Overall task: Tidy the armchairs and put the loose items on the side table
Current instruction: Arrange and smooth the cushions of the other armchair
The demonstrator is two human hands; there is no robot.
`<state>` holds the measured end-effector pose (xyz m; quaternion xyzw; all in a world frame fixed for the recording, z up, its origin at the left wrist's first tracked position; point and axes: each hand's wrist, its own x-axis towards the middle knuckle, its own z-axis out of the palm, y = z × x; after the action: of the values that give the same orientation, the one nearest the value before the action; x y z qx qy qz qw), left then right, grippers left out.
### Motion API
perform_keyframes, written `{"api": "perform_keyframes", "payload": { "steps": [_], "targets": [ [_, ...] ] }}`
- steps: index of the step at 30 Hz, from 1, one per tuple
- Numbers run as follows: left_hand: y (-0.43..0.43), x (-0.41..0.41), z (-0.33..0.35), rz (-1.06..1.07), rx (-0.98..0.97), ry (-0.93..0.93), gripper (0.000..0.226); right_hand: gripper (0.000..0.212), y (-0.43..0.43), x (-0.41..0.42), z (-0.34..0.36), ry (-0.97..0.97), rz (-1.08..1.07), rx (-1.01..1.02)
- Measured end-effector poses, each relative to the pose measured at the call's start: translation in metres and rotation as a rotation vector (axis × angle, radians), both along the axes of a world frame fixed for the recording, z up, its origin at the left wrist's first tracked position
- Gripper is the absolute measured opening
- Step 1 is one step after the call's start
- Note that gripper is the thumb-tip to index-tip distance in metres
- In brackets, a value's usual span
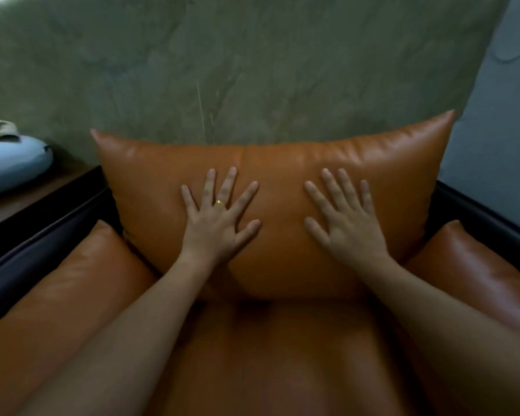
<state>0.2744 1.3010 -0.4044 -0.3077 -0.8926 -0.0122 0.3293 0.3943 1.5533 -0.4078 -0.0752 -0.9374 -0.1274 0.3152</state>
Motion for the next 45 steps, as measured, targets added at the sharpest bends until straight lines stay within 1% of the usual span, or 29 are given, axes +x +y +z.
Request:
{"api": "perform_keyframes", "payload": {
  "steps": [2,5,7,9,11,12,13,14,16,18,20,22,25,28,31,34,37,39,40,42,44,45],
  "targets": [
    [-0.004,-0.006,0.002,0.010,-0.004,-0.007,0.071,0.069,0.032,0.008,-0.001,0.010,-0.047,-0.049],
    [-0.016,-0.006,0.006,0.072,0.099,-0.054,0.069,0.070,0.062,0.030,-0.001,0.017,-0.129,-0.202],
    [-0.042,-0.007,0.003,0.137,0.180,-0.116,0.066,0.070,0.065,0.045,0.003,0.010,-0.199,-0.380],
    [-0.071,-0.003,-0.003,0.220,0.304,-0.236,0.067,0.071,0.051,0.050,0.004,0.029,-0.244,-0.611],
    [-0.084,0.010,-0.010,0.288,0.452,-0.345,0.071,0.071,0.022,0.049,0.002,0.108,-0.273,-0.844],
    [-0.084,0.018,-0.012,0.295,0.510,-0.375,0.073,0.072,0.003,0.048,-0.001,0.142,-0.271,-0.892],
    [-0.080,0.028,-0.014,0.280,0.548,-0.390,0.072,0.073,-0.016,0.048,-0.007,0.160,-0.257,-0.856],
    [-0.074,0.037,-0.017,0.244,0.559,-0.390,0.070,0.073,-0.034,0.048,-0.013,0.161,-0.220,-0.754],
    [-0.060,0.054,-0.025,0.140,0.530,-0.353,0.064,0.071,-0.063,0.049,-0.026,0.117,-0.087,-0.517],
    [-0.045,0.068,-0.044,0.068,0.492,-0.336,0.060,0.068,-0.086,0.042,-0.037,0.051,0.032,-0.365],
    [-0.024,0.073,-0.068,0.073,0.491,-0.329,0.061,0.067,-0.099,0.029,-0.047,0.024,0.073,-0.290],
    [-0.007,0.068,-0.088,0.088,0.543,-0.285,0.063,0.067,-0.099,0.018,-0.055,0.055,0.073,-0.254],
    [-0.005,0.046,-0.110,0.074,0.587,-0.139,0.062,0.065,-0.077,0.007,-0.071,0.132,0.123,-0.150],
    [-0.028,0.016,-0.136,0.016,0.532,0.049,0.059,0.063,-0.045,-0.001,-0.086,0.210,0.200,-0.005],
    [-0.056,-0.011,-0.160,-0.091,0.472,0.207,0.058,0.063,-0.023,-0.011,-0.101,0.314,0.213,0.050],
    [-0.060,-0.020,-0.166,-0.145,0.483,0.262,0.058,0.063,-0.015,-0.016,-0.118,0.416,0.148,-0.020],
    [-0.057,-0.017,-0.163,-0.124,0.504,0.193,0.060,0.062,-0.022,-0.010,-0.129,0.438,0.050,-0.147],
    [-0.059,-0.006,-0.163,-0.147,0.525,0.131,0.059,0.064,-0.036,0.005,-0.137,0.396,-0.038,-0.295],
    [-0.059,0.003,-0.161,-0.142,0.552,0.078,0.058,0.066,-0.045,0.014,-0.140,0.347,-0.096,-0.394],
    [-0.055,0.027,-0.162,-0.063,0.611,-0.092,0.060,0.072,-0.064,0.029,-0.147,0.202,-0.226,-0.578],
    [-0.050,0.060,-0.156,0.054,0.615,-0.287,0.067,0.082,-0.083,0.047,-0.147,0.075,-0.302,-0.675],
    [-0.049,0.076,-0.153,0.111,0.577,-0.377,0.071,0.087,-0.091,0.056,-0.146,0.015,-0.318,-0.698]
  ]
}}
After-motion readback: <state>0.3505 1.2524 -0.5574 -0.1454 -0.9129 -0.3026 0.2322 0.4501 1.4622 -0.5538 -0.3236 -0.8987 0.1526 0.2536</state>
